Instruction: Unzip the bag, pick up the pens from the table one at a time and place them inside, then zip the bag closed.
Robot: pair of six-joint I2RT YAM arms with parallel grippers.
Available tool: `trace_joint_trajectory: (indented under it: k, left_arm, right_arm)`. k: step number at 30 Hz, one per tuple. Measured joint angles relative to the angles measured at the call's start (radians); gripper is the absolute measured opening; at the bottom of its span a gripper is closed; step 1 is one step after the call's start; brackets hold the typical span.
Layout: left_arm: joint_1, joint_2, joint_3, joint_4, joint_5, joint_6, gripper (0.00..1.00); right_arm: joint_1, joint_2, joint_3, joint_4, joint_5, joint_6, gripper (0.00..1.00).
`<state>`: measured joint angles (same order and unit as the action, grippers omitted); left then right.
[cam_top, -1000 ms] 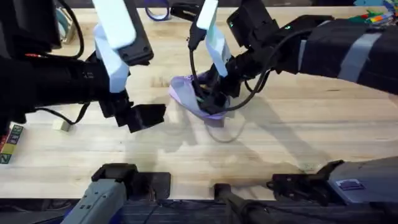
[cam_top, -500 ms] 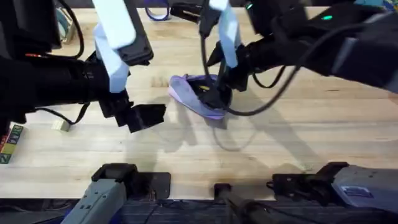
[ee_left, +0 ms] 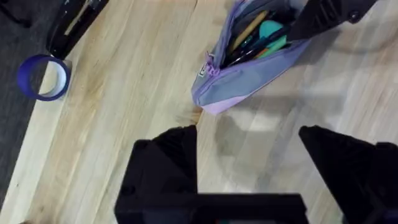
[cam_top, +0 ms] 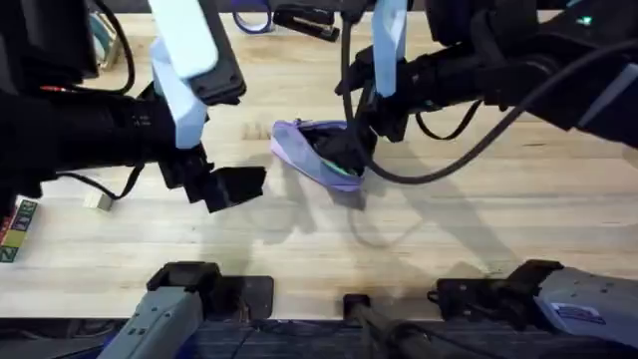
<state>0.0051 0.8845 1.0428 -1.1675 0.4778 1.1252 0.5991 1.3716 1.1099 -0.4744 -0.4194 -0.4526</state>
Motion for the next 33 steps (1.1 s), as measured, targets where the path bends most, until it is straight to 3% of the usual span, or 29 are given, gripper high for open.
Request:
trace_joint_trajectory:
  k: [14, 23, 28, 33]
  left_arm:
    - [0.0, 0.0, 0.0, 0.0, 0.0, 0.0, 0.994]
    - [0.0, 0.0, 0.0, 0.002, -0.014, 0.0, 0.993]
    - [0.0, 0.0, 0.0, 0.007, 0.021, 0.001, 0.993]
    - [0.057, 0.0, 0.0, 0.007, 0.055, 0.001, 0.991]
  right_arm:
    - [0.0, 0.0, 0.0, 0.002, 0.0, 0.294, 0.996]
    - [0.0, 0.0, 0.0, -0.04, -0.001, 0.342, 0.996]
    - [0.0, 0.0, 0.0, -0.067, -0.001, 0.349, 0.996]
    - [0.0, 0.0, 0.0, -0.088, -0.001, 0.349, 0.996]
